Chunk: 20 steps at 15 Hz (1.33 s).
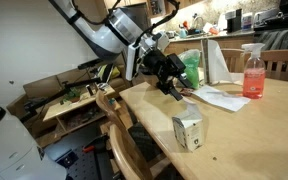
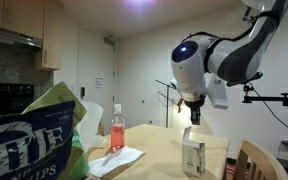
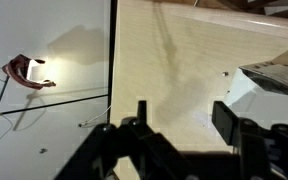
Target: Open the white box and remove one tea bag from the box and place it on the table
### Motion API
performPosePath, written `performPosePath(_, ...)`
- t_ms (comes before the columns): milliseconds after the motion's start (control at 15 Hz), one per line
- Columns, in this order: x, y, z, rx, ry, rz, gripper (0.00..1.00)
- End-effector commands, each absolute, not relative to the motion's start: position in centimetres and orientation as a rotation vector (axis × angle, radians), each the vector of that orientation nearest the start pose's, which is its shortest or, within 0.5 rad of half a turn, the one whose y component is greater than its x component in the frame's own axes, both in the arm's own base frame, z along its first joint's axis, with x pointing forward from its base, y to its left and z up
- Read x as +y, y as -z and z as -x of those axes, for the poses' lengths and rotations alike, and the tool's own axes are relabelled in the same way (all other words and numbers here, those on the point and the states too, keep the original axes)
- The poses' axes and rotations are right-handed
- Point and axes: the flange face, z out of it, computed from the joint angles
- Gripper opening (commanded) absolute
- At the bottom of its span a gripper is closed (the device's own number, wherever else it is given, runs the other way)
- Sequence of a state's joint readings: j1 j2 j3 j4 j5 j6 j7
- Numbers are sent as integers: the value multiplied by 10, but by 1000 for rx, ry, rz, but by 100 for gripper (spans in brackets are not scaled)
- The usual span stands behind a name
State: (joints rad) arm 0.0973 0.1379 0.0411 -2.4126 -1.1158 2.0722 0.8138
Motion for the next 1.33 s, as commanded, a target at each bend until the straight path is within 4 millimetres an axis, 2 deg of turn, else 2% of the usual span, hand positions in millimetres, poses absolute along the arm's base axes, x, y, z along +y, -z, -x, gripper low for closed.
performPosePath(0,7,-241,-464,188,54,-2261,99)
performPosePath(533,-8,-215,-488,333,158,-2290,100)
performPosePath(600,-8,-212,-493,352,162,-2289,97)
performPosePath(667,-8,-210,-496,370,162,-2290,91)
performPosePath(733,-9,-208,-501,389,161,-2293,73)
performPosePath(867,-9,-202,-509,420,164,-2296,62)
performPosePath(1267,-11,-184,-533,479,215,-2295,15)
